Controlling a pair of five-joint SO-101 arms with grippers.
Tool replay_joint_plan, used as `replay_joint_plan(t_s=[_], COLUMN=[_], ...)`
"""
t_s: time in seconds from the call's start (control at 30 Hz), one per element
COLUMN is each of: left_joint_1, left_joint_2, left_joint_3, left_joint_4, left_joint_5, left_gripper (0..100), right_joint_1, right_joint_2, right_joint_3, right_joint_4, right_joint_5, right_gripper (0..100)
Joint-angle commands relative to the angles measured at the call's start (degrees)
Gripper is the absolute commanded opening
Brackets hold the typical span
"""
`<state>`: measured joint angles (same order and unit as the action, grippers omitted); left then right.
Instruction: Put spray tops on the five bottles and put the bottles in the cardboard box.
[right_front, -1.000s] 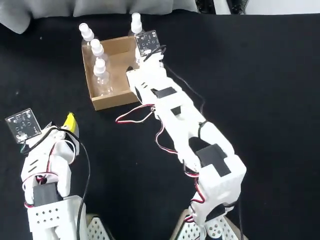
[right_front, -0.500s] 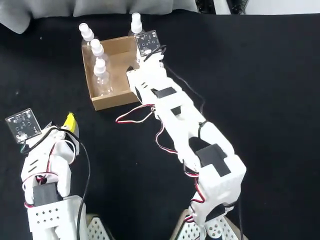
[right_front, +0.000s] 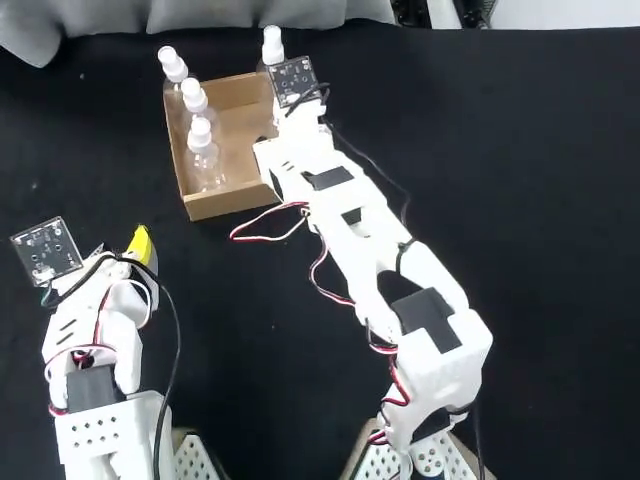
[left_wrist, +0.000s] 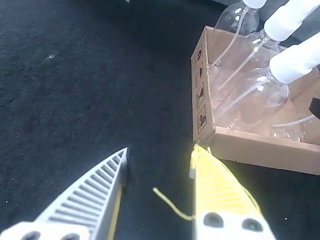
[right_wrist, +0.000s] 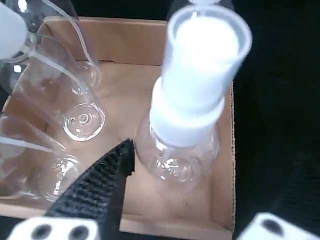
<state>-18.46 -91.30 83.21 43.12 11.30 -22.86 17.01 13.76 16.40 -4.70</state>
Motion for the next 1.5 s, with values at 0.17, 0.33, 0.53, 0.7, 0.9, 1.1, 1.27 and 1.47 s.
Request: replay_joint_plan(t_s=[0.17,0.33,0.53,0.7,0.9,1.1,1.27,1.47], left_joint_1=[-0.1,-0.1,-0.2,-0.1,0.0,0.0,-0.4,-0.6], left_joint_2=[-0.6,-0.6,-0.6,-0.6,-0.6,-0.6,-0.6,-0.6], left_joint_3=[-0.2,-0.2,-0.2,-0.2,-0.2,-0.2,-0.1,1.1], left_joint_4=[-1.5,-1.5,-1.5,-1.5,-1.5,-1.5,-1.5,-3.3], left_joint_5=[-0.4,-0.4,-0.4,-0.4,-0.4,-0.4,-0.4,-0.4], left_gripper=[18,18,18,18,18,18,18,18], right_joint_1=[0.3,-0.8,-0.7,-0.6,-0.4,-0.7,-1.1,-1.1], right_joint_2=[-5.5,-11.3,-15.8,-20.6,-26.8,-31.1,-34.1,-42.2], right_joint_3=[-3.1,-3.1,-3.1,-3.1,-3.1,-3.0,-0.7,6.8], right_joint_4=[5.6,12.9,19.4,26.5,35.3,38.5,38.4,38.5], right_joint_5=[0.1,-0.3,-0.4,-0.4,-0.4,-0.4,0.1,0.1], right_gripper=[41.7,41.6,41.5,41.4,41.3,22.6,16.7,16.6])
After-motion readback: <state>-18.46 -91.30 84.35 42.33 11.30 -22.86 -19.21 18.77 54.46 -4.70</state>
